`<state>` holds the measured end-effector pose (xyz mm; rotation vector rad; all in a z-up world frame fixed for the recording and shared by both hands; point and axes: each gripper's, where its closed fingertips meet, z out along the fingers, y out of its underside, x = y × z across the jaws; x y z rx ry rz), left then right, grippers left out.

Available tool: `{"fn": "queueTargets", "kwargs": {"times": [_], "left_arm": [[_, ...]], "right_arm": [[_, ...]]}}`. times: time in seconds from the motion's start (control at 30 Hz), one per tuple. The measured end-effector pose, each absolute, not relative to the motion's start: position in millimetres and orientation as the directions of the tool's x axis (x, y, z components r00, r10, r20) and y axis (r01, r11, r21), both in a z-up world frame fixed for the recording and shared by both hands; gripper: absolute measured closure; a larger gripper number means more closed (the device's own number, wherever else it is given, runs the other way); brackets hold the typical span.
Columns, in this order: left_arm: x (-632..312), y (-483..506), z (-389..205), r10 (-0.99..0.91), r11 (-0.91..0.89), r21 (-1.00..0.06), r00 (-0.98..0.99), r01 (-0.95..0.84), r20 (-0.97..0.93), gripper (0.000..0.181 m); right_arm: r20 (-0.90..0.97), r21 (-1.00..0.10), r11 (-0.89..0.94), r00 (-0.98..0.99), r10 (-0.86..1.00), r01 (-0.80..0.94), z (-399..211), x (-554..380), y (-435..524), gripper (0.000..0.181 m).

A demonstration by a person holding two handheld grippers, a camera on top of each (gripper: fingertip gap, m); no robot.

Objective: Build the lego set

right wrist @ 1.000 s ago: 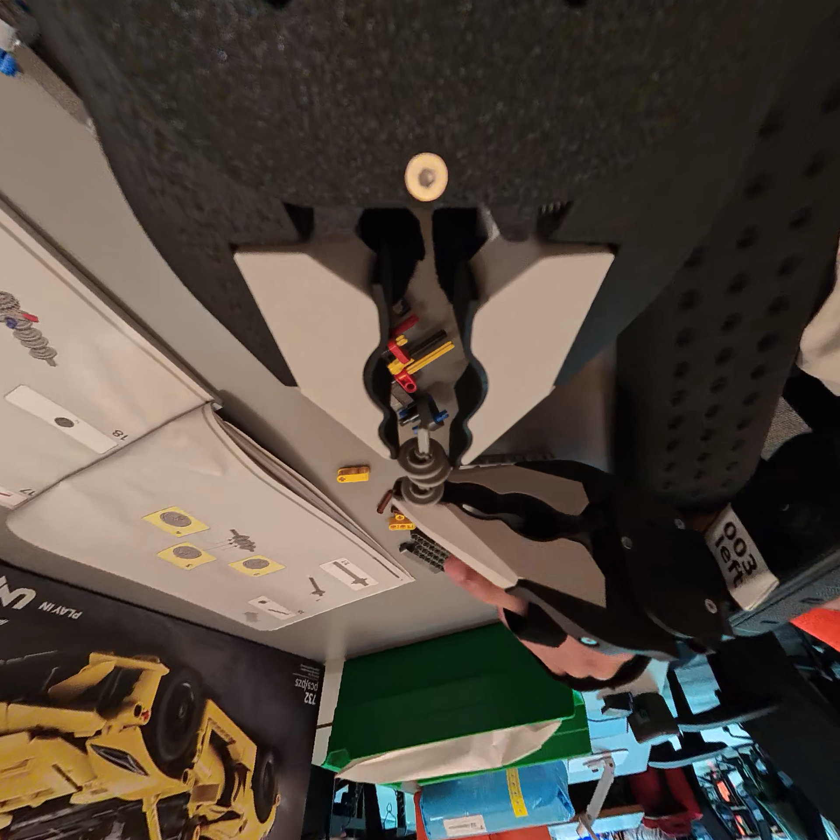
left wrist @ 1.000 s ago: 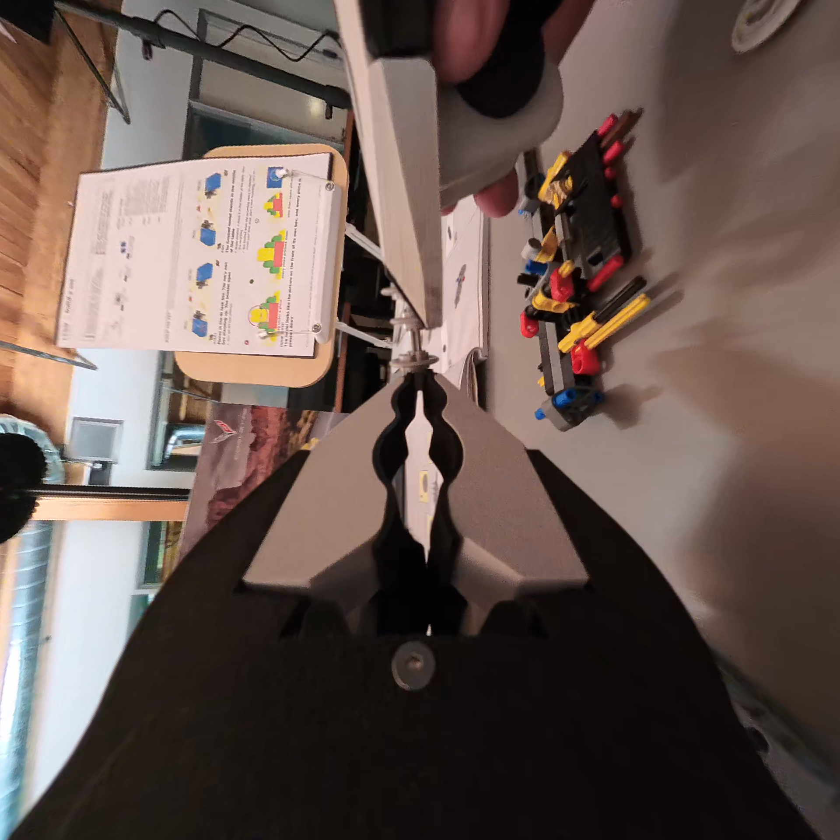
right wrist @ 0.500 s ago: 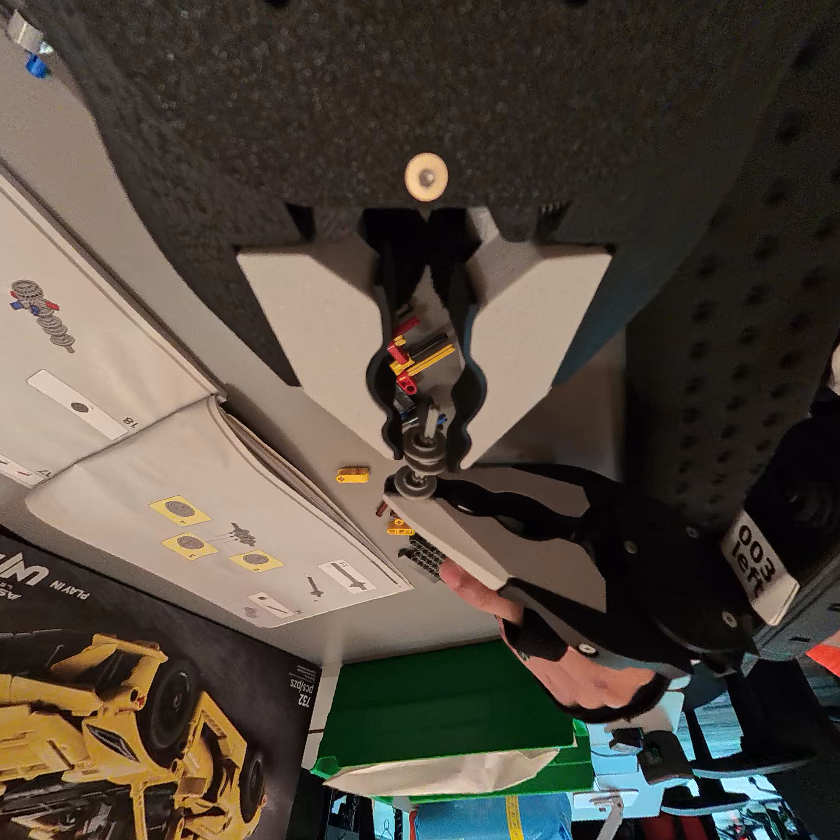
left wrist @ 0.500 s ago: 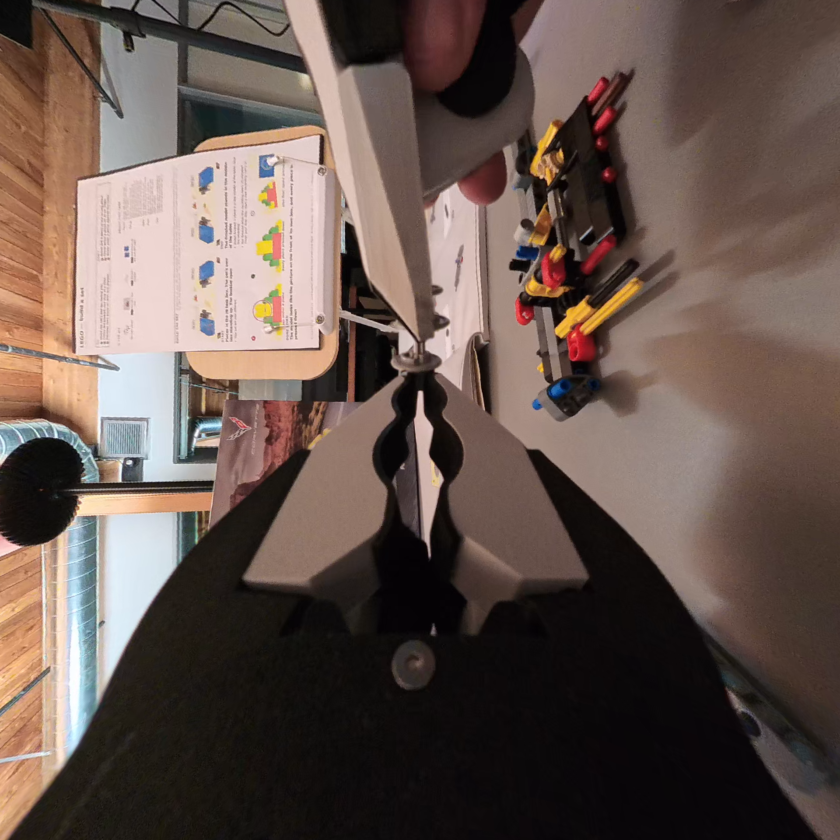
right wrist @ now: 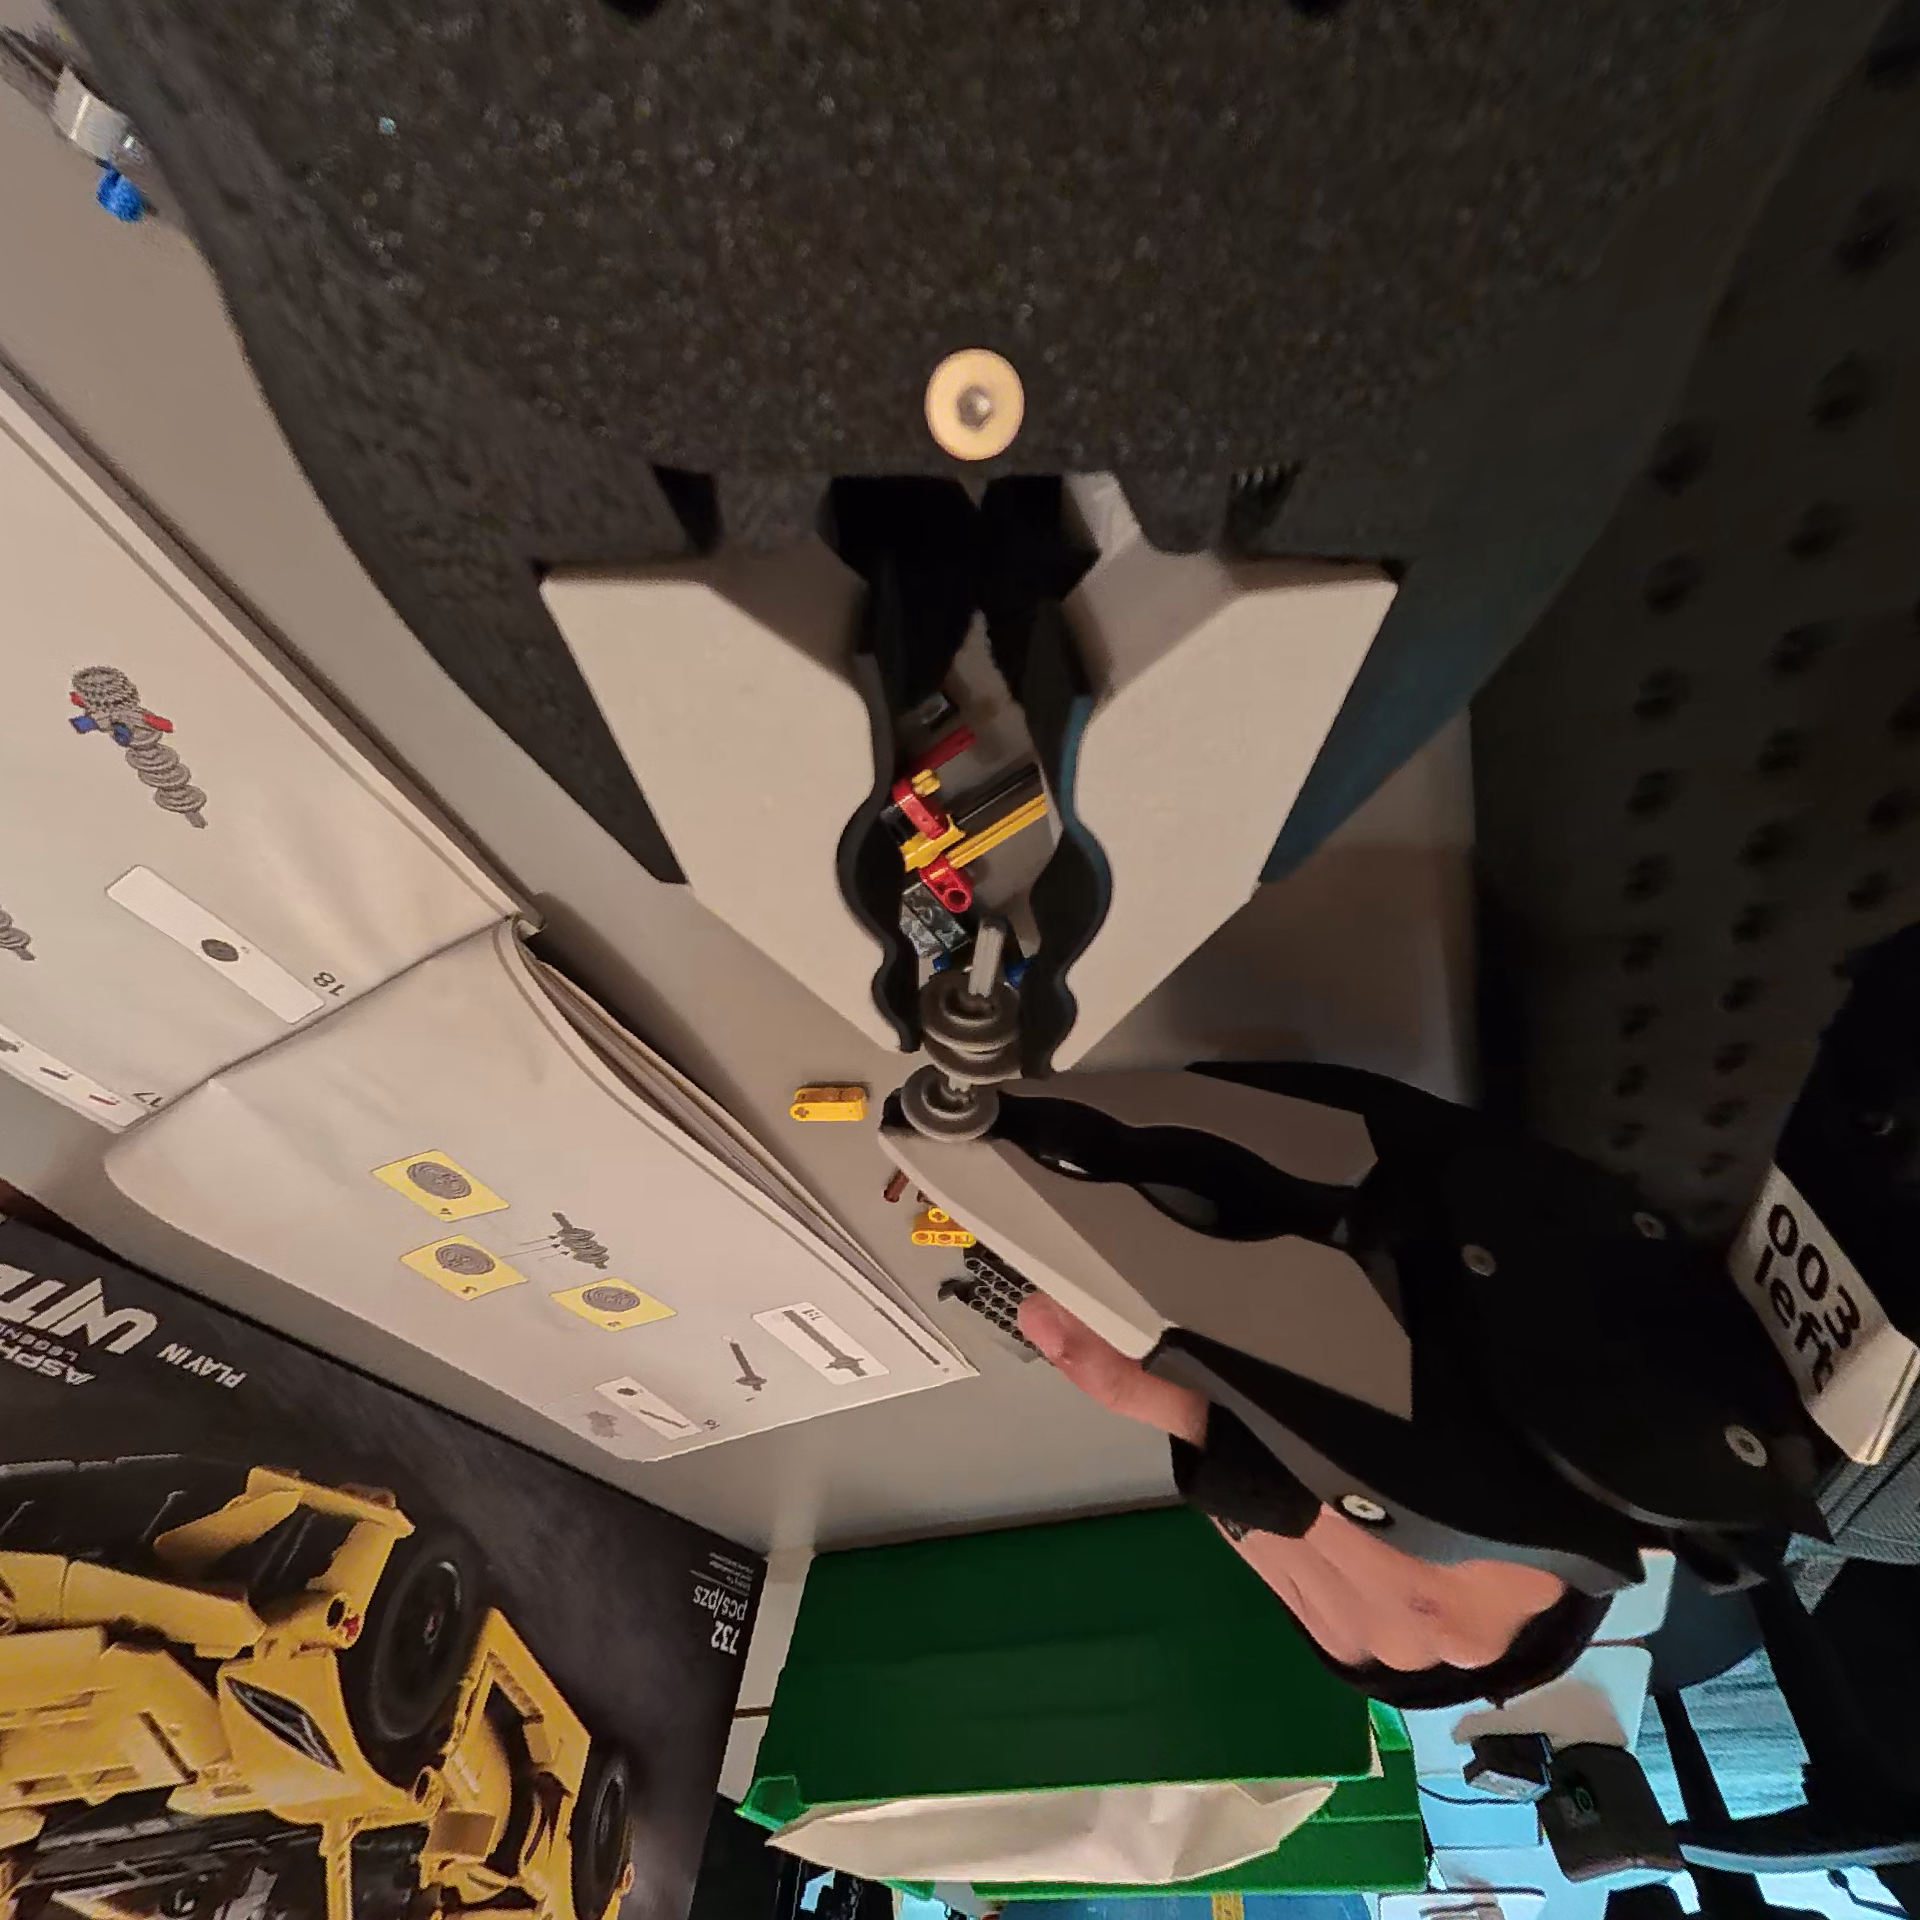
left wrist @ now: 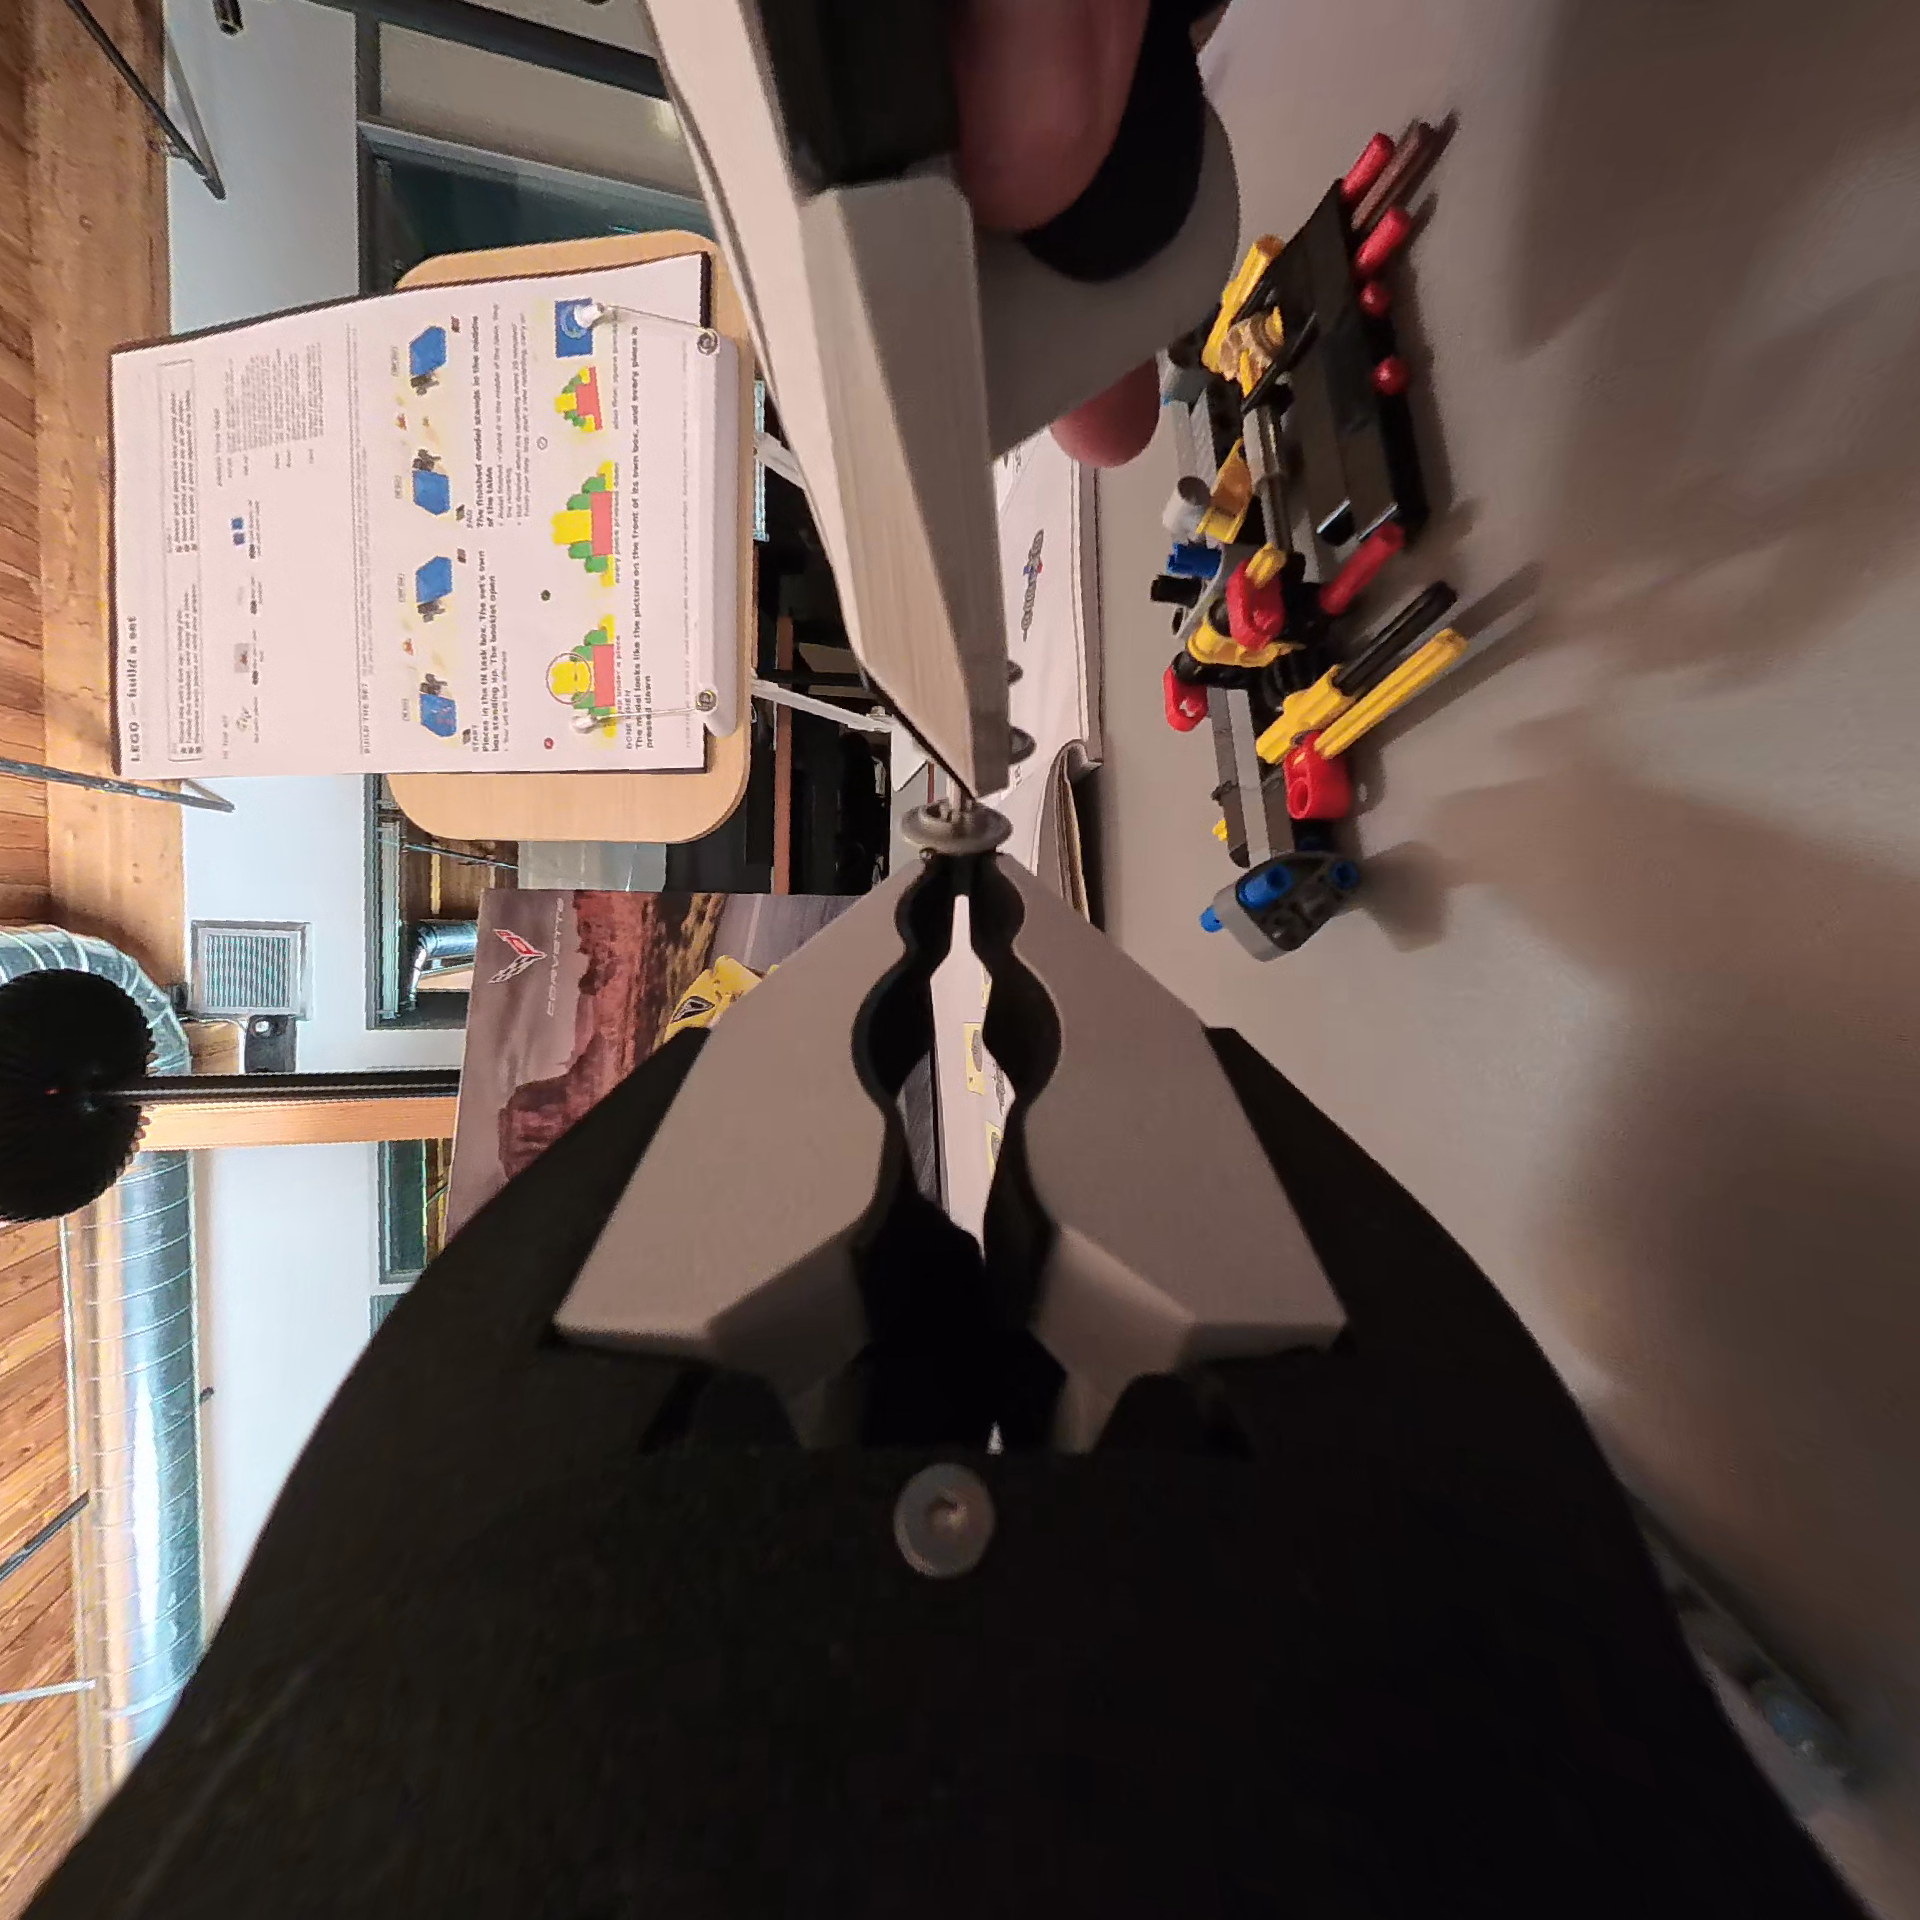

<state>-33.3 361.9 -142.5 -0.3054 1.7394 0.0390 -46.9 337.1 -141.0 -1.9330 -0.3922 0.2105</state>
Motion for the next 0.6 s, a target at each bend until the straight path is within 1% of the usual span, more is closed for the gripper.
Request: {"fn": "queueTargets", "kwargs": {"times": [0.3,0.4,0.43,0.5,0.53,0.57,0.6], "left_arm": [[-34,362,-145,-0.188,0.963,-0.146,-0.174,-0.228,-0.967,0.18],[-33,361,-143,-0.214,0.96,-0.176,-0.165,-0.215,-0.963,0.18],[-33,358,-141,-0.261,0.954,-0.229,-0.161,-0.194,-0.952,0.18],[-33,352,-143,-0.412,0.909,-0.385,-0.207,-0.161,-0.887,0.179],[-34,348,-142,-0.467,0.884,-0.445,-0.226,-0.143,-0.855,0.18],[-36,345,-142,-0.517,0.856,-0.502,-0.252,-0.127,-0.818,0.18],[-36,344,-144,-0.547,0.836,-0.534,-0.274,-0.127,-0.791,0.179]], "right_arm": [[0.035,-0.916,-0.359,0.929,0.368,0.177,-145,-48,338,0.163],[0.014,-0.923,-0.352,0.926,0.377,0.157,-142,-48,338,0.164],[-0.02,-0.932,-0.341,0.92,0.392,0.125,-137,-48,336,0.164],[-0.068,-0.932,-0.349,0.901,0.428,0.096,-135,-47,331,0.163],[-0.088,-0.934,-0.347,0.887,0.453,0.085,-133,-48,328,0.163],[-0.115,-0.935,-0.348,0.871,0.477,0.067,-131,-51,325,0.163],[-0.132,-0.932,-0.357,0.866,0.483,0.057,-131,-51,323,0.163]]}}
